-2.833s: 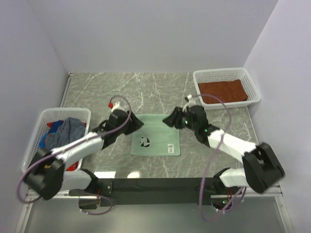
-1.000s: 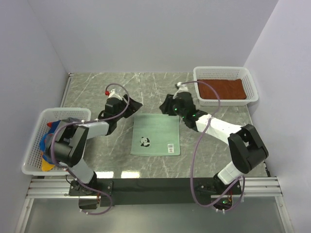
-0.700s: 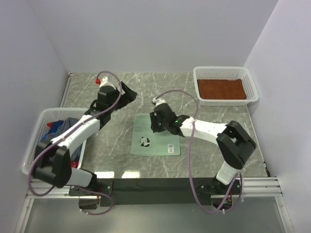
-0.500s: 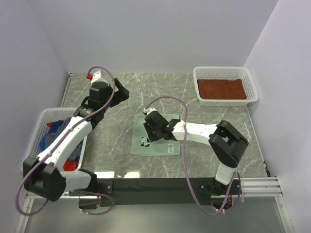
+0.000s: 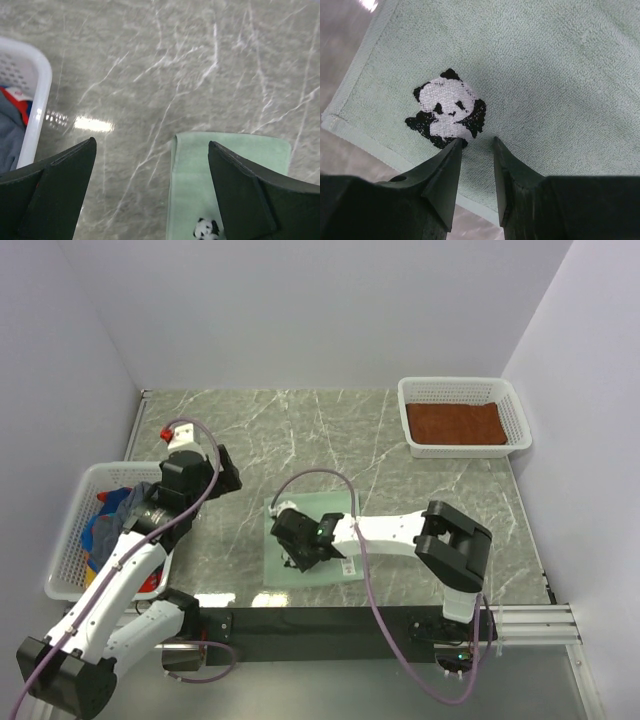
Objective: Fold and stack the towels
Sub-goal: Fold the towel
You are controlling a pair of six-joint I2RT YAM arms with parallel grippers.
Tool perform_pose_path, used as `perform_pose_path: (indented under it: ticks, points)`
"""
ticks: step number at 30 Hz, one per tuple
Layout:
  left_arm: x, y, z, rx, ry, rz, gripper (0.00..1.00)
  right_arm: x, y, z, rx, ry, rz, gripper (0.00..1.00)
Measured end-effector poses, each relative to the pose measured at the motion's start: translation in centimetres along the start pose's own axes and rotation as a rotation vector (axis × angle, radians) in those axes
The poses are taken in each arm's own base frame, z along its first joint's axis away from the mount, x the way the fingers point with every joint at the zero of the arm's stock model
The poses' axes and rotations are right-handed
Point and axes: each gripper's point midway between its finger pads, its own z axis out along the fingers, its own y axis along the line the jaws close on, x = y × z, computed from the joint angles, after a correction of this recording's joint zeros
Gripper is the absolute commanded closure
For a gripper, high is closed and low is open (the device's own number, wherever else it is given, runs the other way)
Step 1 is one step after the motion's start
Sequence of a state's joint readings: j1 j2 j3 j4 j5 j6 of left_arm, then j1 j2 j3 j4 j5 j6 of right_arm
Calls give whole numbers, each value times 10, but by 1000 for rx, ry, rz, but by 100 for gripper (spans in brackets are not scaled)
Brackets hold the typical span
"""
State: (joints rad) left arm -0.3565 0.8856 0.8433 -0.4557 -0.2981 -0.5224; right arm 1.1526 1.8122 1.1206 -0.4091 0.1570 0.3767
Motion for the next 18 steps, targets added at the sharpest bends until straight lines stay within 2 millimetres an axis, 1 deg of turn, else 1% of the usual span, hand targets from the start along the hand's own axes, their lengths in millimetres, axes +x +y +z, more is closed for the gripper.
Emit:
perform_pose_path:
  ticks: [3, 5, 6, 7, 9, 10, 12, 14, 16, 18]
  points:
    - [17, 10, -1, -12, 23, 22, 1, 13, 11, -9, -15, 33, -30, 59]
    - [25, 14, -3, -6, 28, 28, 0, 18, 11, -18, -16, 49, -47, 57]
    - [28, 14, -5, 3, 30, 33, 1, 17, 8, -24, -12, 48, -58, 48]
    - [29, 14, -6, 14, 30, 38, 1, 16, 4, -30, -5, 45, -72, 44]
    - [33, 11, -7, 36, 39, 44, 1, 3, -7, -45, -2, 15, -91, 38]
    - [34, 10, -6, 46, 44, 47, 0, -7, -15, -52, 0, -4, -95, 36]
    - [35, 8, -4, 56, 52, 57, 1, -31, -39, -64, 14, -56, -84, 33]
    - [36, 7, -2, 58, 57, 67, 1, -53, -73, -73, 41, -99, -69, 34]
    - [39, 6, 0, 62, 68, 77, 1, -65, -110, -77, 76, -112, -69, 36]
    - [41, 6, 1, 66, 80, 89, 1, -69, -140, -77, 98, -103, -83, 38]
